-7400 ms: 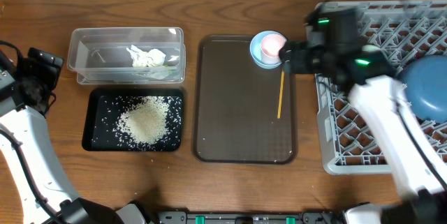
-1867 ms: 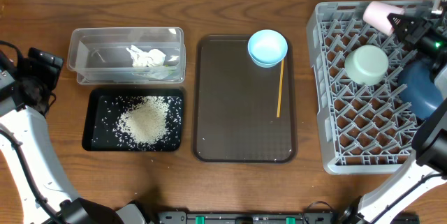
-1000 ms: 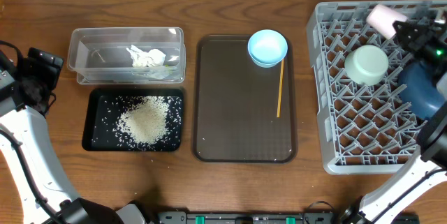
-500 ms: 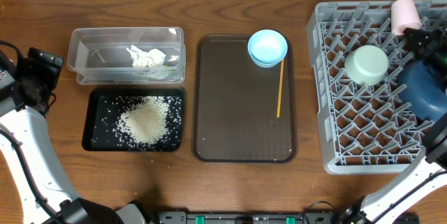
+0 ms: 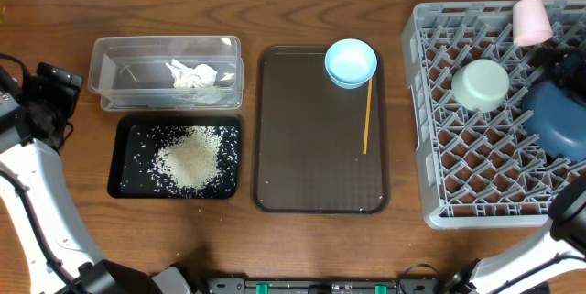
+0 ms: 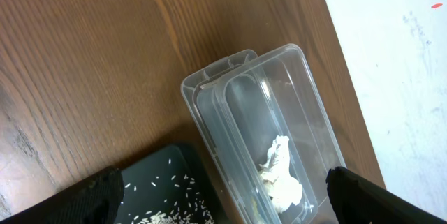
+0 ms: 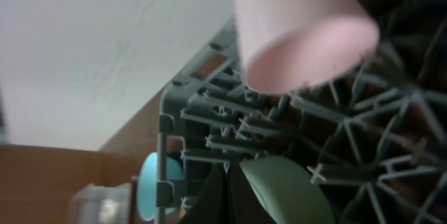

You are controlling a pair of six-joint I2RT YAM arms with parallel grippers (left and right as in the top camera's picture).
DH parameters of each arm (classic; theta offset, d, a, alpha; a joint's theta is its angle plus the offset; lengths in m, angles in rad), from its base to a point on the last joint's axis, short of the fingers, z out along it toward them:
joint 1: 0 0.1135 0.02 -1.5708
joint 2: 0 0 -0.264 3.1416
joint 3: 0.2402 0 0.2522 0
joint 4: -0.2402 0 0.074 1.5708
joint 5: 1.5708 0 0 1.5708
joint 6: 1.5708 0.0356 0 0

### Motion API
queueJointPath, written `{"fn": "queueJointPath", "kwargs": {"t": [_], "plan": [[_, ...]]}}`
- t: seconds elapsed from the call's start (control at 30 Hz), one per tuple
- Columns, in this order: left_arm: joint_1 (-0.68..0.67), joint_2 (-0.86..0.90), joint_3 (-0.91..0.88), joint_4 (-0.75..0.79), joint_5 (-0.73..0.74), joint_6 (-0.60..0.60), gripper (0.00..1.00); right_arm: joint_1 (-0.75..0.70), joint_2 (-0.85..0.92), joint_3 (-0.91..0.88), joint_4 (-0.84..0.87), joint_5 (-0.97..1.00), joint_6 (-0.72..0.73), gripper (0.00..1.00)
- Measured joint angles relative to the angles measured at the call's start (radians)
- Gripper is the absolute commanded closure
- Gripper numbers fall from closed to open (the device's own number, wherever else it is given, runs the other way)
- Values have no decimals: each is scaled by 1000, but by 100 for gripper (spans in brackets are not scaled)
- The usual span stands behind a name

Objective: Sort waste into correct bins and load items into the dishwasher rack
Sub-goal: 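Carry the pink cup to the rack's top edge and release it, then move the right gripper back to the wooden chopstick on the tray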

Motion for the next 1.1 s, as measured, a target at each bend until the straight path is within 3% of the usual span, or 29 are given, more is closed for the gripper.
{"fn": "queueJointPath", "kwargs": {"t": [0.2,0.43,0.67,0.87,1.1], "plan": [[0,0,0,0,0,0,5,8,-89,0,109,92,-28,99],[0,0,0,0,0,0,5,142,-105,2,211,472,-11,99],[0,0,0,0,0,0,5,285,-24,2,351,720,-51,99],[0,0,0,0,0,0,5,300,33,2,358,914,-57,99],[0,0,0,0,0,0,5,299,32,2,294,996,-59,99]]}}
